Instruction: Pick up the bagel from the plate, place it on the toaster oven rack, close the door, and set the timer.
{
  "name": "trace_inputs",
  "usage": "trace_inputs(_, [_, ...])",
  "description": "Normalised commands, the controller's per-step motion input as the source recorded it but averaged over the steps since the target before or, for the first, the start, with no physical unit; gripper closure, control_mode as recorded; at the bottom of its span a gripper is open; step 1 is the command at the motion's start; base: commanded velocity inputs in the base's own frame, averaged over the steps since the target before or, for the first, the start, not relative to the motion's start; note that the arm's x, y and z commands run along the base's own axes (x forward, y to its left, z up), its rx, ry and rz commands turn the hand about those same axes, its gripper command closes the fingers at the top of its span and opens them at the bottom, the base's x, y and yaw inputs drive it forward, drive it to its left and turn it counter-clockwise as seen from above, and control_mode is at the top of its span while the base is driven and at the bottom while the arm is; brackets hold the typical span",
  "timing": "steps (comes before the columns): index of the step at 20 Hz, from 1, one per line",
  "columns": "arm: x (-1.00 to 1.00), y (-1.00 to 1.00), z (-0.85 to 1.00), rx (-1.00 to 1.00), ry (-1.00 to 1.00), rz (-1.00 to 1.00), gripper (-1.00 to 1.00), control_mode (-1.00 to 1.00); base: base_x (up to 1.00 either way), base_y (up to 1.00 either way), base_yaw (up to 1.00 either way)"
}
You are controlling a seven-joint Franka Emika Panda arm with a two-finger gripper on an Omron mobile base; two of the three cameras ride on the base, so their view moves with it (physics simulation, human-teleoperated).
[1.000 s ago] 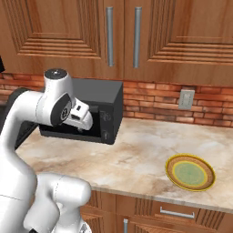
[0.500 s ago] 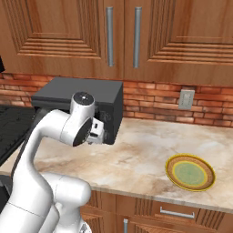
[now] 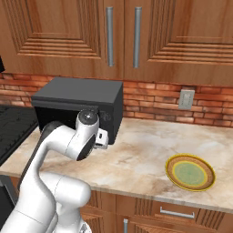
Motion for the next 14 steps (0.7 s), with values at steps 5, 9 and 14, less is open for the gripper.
trace_inputs(5, [0.57,-0.04,-0.1,0.0,0.0,0.0,-1.0,-1.0,0.0,0.0,0.0])
trace_inputs(9, [0.53,-0.11,-0.01,0.0,0.0,0.0,-1.0,-1.0,0.0,0.0,0.0])
trace_inputs(14, [0.28,-0.22,0.0,0.0,0.0,0.0,-1.0,-1.0,0.0,0.0,0.0])
